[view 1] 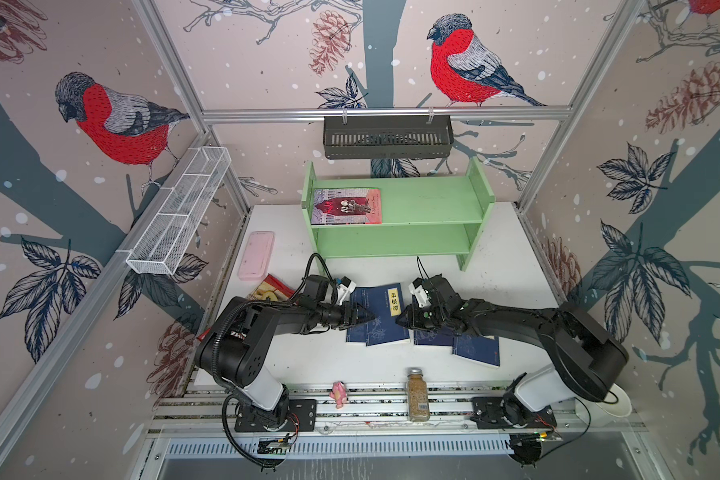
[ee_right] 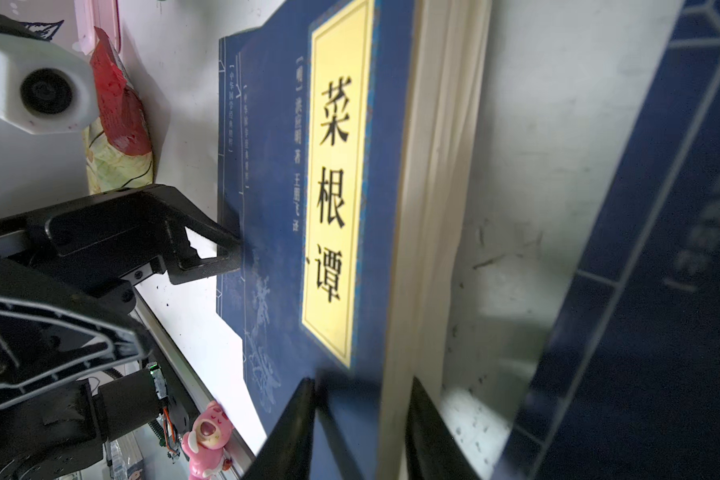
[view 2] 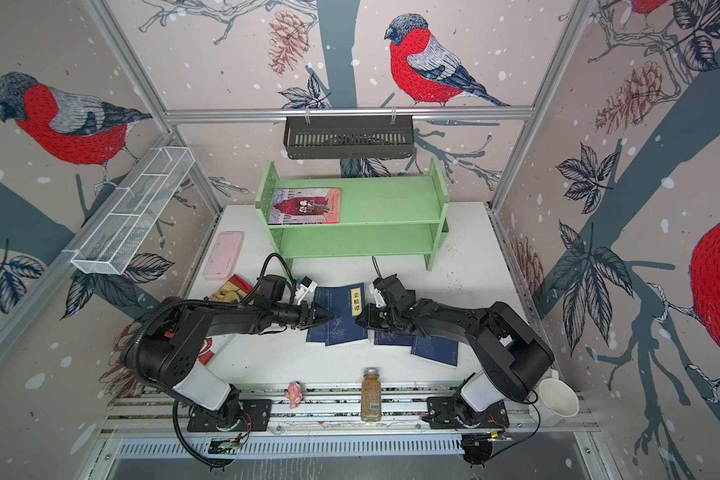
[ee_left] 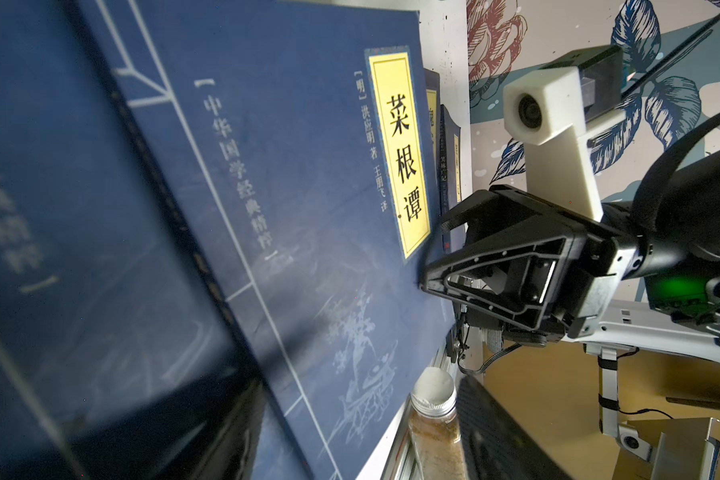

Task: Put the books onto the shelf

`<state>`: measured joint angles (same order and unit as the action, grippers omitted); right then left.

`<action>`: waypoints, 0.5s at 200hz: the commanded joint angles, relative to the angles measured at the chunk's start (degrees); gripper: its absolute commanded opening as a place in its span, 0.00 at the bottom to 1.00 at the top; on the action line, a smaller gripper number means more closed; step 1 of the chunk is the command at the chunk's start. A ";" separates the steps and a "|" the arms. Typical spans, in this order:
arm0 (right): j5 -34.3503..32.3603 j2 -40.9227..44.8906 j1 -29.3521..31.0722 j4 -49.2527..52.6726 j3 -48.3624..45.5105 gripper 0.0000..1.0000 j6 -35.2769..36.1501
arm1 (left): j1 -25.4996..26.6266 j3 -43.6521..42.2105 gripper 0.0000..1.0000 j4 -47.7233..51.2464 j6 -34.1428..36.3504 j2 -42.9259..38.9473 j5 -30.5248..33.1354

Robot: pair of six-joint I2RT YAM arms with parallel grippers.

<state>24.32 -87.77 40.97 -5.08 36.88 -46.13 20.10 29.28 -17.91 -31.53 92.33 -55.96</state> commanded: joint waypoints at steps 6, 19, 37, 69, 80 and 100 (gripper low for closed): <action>0.47 -0.55 0.16 -3.09 0.56 0.36 0.90 | -0.22 1.77 0.74 5.95 1.37 0.47 -3.52; 0.39 -0.26 0.16 -3.09 0.49 0.36 0.95 | -0.74 2.65 0.74 7.59 2.39 0.45 -3.80; 0.68 0.72 0.07 -3.17 0.23 0.36 1.16 | -1.76 3.31 0.74 10.14 3.79 0.51 -3.40; 2.80 1.94 -0.38 -5.70 -0.75 0.35 0.63 | -2.21 2.80 0.73 8.73 3.77 0.53 -4.21; 3.55 2.07 -0.56 -6.74 -1.11 0.35 0.28 | -2.19 2.97 0.73 8.20 3.67 1.72 -4.37; 4.22 2.35 -0.55 -7.91 -1.72 0.34 -0.10 | -2.18 2.27 0.71 5.94 2.24 2.18 -4.79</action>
<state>26.09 -85.93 40.34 -8.75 35.62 -46.24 18.00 32.21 -10.35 -28.56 94.06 -59.40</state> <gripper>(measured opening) 0.344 0.715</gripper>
